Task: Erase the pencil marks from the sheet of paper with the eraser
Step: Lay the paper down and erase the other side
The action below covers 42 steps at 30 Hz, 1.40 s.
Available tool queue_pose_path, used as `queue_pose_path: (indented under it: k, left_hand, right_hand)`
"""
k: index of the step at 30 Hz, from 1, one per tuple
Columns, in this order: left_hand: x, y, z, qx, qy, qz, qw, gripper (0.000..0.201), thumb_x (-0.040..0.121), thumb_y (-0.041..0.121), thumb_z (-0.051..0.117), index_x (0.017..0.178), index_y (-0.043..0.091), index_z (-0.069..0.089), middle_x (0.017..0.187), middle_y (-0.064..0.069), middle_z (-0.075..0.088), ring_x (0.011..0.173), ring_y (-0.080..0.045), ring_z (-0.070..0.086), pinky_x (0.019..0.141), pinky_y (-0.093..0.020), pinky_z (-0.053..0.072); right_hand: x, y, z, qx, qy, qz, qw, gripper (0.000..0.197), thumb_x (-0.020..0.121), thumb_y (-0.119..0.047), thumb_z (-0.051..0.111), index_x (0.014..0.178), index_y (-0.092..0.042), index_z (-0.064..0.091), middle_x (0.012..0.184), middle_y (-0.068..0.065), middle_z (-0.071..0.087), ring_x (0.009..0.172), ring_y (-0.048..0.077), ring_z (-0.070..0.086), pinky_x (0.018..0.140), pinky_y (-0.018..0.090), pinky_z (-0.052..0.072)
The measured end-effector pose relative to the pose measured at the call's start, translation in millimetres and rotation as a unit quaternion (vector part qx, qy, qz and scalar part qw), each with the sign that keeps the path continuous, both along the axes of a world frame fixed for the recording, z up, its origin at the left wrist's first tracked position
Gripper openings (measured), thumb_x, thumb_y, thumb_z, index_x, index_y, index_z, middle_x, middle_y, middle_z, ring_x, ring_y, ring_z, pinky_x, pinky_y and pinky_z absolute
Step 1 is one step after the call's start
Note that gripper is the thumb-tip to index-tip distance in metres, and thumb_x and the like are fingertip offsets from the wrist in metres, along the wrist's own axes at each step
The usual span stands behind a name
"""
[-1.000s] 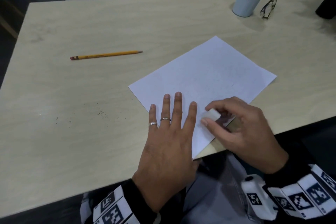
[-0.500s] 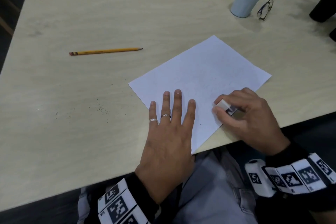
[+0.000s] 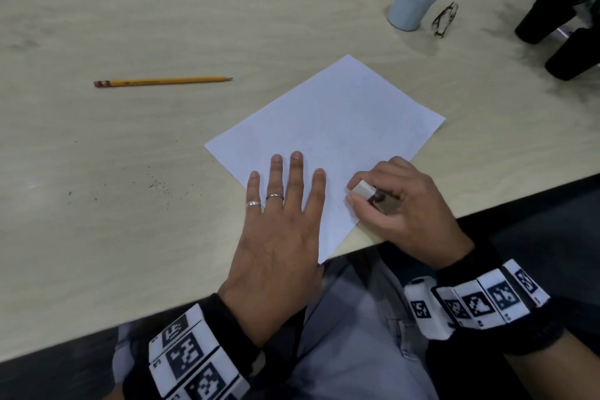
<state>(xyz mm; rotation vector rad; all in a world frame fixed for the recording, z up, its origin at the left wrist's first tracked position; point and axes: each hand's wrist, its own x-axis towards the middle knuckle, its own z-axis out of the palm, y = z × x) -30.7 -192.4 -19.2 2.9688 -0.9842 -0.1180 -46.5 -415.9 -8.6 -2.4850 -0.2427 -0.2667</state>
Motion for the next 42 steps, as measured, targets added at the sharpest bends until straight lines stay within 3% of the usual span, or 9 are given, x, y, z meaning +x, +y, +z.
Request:
queue_pose_path:
  k: [4, 8, 11, 17, 23, 29, 33, 37, 42]
  left_hand:
    - [1.5, 2.1, -1.1, -0.003, 0.007, -0.006, 1.000, 0.121, 0.087, 0.073, 0.055, 0.166, 0.009, -0.010, 0.169, -0.027, -0.023, 0.157, -0.047, -0.020, 0.125, -0.066, 0.002]
    - [1.6, 3.8, 2.9, -0.063, 0.038, 0.008, 0.997, 0.113, 0.088, 0.091, 0.028, 0.169, 0.017, 0.005, 0.175, -0.017, -0.011, 0.161, -0.036, -0.016, 0.128, -0.061, 0.002]
    - [2.7, 4.9, 4.1, -0.132, 0.050, 0.032, 0.989, 0.092, 0.097, 0.084, 0.009, 0.169, 0.027, 0.013, 0.177, -0.007, -0.005, 0.162, -0.025, -0.014, 0.130, -0.053, 0.000]
    - [9.2, 5.6, -5.7, -0.130, 0.030, 0.038, 0.990, 0.071, 0.105, 0.072, 0.016, 0.167, 0.038, 0.019, 0.177, -0.005, 0.005, 0.163, -0.025, -0.001, 0.131, -0.050, 0.006]
    - [12.2, 3.2, -10.1, -0.112, 0.022, 0.034, 0.993, 0.075, 0.102, 0.078, 0.013, 0.167, 0.041, 0.017, 0.177, -0.003, -0.001, 0.163, -0.028, -0.007, 0.131, -0.050, 0.002]
    - [14.1, 4.6, -11.9, -0.105, 0.021, 0.027, 0.994, 0.077, 0.101, 0.080, 0.012, 0.167, 0.041, 0.014, 0.177, -0.003, -0.005, 0.162, -0.028, -0.011, 0.129, -0.049, -0.004]
    - [13.8, 4.7, -10.8, -0.099, 0.026, 0.024, 0.994, 0.076, 0.101, 0.079, 0.011, 0.167, 0.041, 0.013, 0.177, -0.004, -0.007, 0.162, -0.028, -0.013, 0.129, -0.049, -0.007]
    - [14.6, 6.4, -10.9, -0.105, 0.023, 0.022, 0.994, 0.076, 0.101, 0.080, 0.013, 0.167, 0.041, 0.017, 0.177, -0.004, -0.001, 0.163, -0.028, -0.007, 0.130, -0.049, -0.003]
    - [15.9, 5.6, -11.0, -0.106, 0.027, 0.017, 0.994, 0.075, 0.101, 0.080, 0.012, 0.167, 0.044, 0.010, 0.177, -0.001, -0.009, 0.162, -0.025, -0.015, 0.130, -0.049, -0.007]
  right_hand:
    - [6.4, -18.6, -0.6, 0.000, -0.009, -0.042, 0.999, 0.007, 0.094, -0.029, 0.075, 0.099, -0.025, 0.078, 0.076, -0.003, 0.061, 0.082, 0.025, 0.055, 0.074, 0.045, 0.048]
    - [4.0, -13.2, -2.4, 0.014, -0.017, -0.041, 0.999, 0.004, 0.095, -0.027, 0.074, 0.097, -0.024, 0.077, 0.078, -0.002, 0.063, 0.084, 0.024, 0.056, 0.077, 0.041, 0.047]
    - [3.8, -14.3, -2.3, 0.019, -0.008, -0.051, 0.998, 0.001, 0.095, -0.025, 0.077, 0.097, -0.025, 0.078, 0.079, -0.009, 0.062, 0.084, 0.020, 0.057, 0.077, 0.038, 0.048]
    - [-1.1, 6.2, 5.3, 0.056, 0.006, -0.014, 0.998, 0.010, 0.097, -0.025, 0.080, 0.107, -0.022, 0.080, 0.086, -0.009, 0.066, 0.085, 0.018, 0.061, 0.077, 0.027, 0.049]
    - [7.1, -12.8, 6.7, -0.001, 0.021, -0.026, 0.999, 0.006, 0.094, -0.031, 0.072, 0.092, -0.029, 0.077, 0.076, -0.003, 0.062, 0.084, 0.024, 0.056, 0.074, 0.047, 0.049]
    - [-0.3, 7.5, 9.0, 0.011, 0.037, 0.015, 0.999, 0.004, 0.092, -0.032, 0.075, 0.089, -0.031, 0.078, 0.075, -0.007, 0.062, 0.083, 0.020, 0.055, 0.072, 0.040, 0.048]
    - [11.8, -17.2, 6.3, 0.008, 0.018, -0.065, 0.998, 0.005, 0.093, -0.030, 0.077, 0.088, -0.030, 0.078, 0.073, -0.006, 0.063, 0.082, 0.022, 0.056, 0.073, 0.047, 0.048]
    - [4.7, 8.2, 7.1, 0.017, 0.006, -0.027, 0.999, 0.003, 0.094, -0.024, 0.082, 0.096, -0.026, 0.080, 0.074, -0.009, 0.062, 0.082, 0.019, 0.054, 0.074, 0.032, 0.046]
    - [15.2, -3.7, 3.2, 0.003, -0.006, -0.067, 0.998, 0.007, 0.093, -0.034, 0.075, 0.093, -0.028, 0.078, 0.074, -0.010, 0.062, 0.081, 0.018, 0.053, 0.072, 0.043, 0.049]
